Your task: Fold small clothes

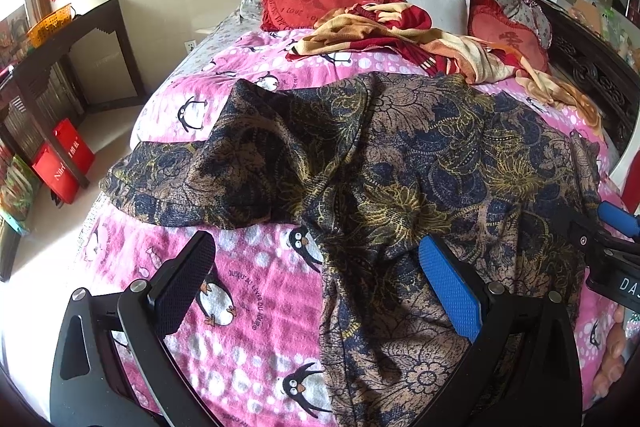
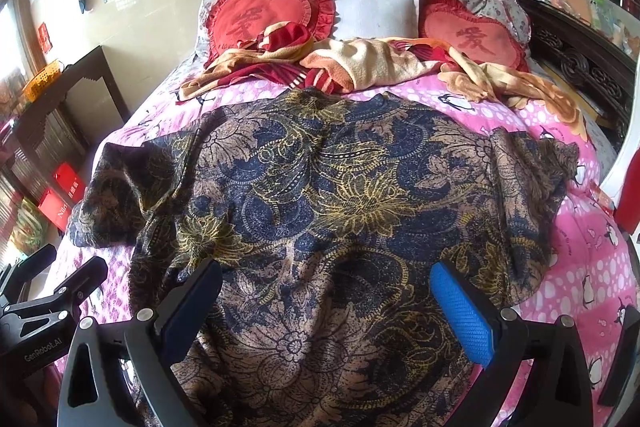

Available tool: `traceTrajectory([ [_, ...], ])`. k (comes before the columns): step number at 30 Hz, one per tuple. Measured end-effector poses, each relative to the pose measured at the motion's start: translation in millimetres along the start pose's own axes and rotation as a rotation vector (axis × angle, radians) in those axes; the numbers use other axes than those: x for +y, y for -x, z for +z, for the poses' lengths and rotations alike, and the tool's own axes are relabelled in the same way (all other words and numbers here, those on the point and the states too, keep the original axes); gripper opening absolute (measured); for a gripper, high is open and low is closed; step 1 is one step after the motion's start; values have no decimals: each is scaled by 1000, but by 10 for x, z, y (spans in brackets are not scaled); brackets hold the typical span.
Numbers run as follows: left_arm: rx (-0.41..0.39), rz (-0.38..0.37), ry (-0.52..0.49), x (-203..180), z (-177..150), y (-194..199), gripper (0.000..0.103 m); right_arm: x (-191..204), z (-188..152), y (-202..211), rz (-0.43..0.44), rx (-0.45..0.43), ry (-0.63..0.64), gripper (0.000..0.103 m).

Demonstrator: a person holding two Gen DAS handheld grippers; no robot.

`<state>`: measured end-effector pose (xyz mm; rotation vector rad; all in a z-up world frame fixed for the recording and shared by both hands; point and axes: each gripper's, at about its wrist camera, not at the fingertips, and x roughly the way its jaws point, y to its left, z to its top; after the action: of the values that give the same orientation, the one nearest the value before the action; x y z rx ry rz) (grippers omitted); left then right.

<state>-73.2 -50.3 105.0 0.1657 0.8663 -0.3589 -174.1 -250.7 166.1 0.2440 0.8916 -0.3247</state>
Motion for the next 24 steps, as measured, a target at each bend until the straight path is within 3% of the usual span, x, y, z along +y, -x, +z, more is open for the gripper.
traceTrajectory([
  [16,33,-10,95,367,-11,-4,102,160,14,-123,47,14,31,103],
  [24,20,80,225,1132,-27,-16,102,219,14,-208,64,37,26,103],
])
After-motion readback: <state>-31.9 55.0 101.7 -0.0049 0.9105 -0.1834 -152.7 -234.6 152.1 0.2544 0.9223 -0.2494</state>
